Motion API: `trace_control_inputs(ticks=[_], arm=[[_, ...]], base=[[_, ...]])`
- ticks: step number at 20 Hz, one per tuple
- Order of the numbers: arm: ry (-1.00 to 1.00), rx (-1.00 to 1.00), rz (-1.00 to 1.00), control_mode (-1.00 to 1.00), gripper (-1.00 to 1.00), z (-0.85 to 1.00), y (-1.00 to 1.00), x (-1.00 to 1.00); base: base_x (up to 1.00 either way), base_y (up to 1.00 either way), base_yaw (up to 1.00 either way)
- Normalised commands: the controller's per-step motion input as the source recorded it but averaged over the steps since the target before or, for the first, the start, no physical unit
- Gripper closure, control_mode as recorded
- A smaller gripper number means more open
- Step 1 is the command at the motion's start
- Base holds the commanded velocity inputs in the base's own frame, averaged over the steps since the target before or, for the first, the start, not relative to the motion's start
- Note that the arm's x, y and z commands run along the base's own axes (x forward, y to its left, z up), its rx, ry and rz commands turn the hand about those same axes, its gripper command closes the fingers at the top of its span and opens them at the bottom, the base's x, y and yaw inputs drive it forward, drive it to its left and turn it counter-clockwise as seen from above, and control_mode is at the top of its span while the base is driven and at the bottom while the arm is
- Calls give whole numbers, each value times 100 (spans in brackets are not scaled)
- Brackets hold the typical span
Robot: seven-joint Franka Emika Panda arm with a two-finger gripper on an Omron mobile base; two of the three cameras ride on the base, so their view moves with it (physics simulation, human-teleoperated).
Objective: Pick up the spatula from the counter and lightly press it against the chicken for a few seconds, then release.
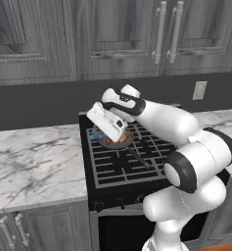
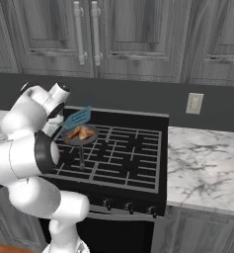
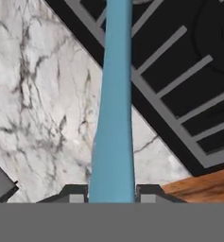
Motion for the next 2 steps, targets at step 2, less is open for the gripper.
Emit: trace_control_inputs(ticks=[2], arm=[[-5,0,0,-100,100,15,0,-40]], base=[[0,0,0]])
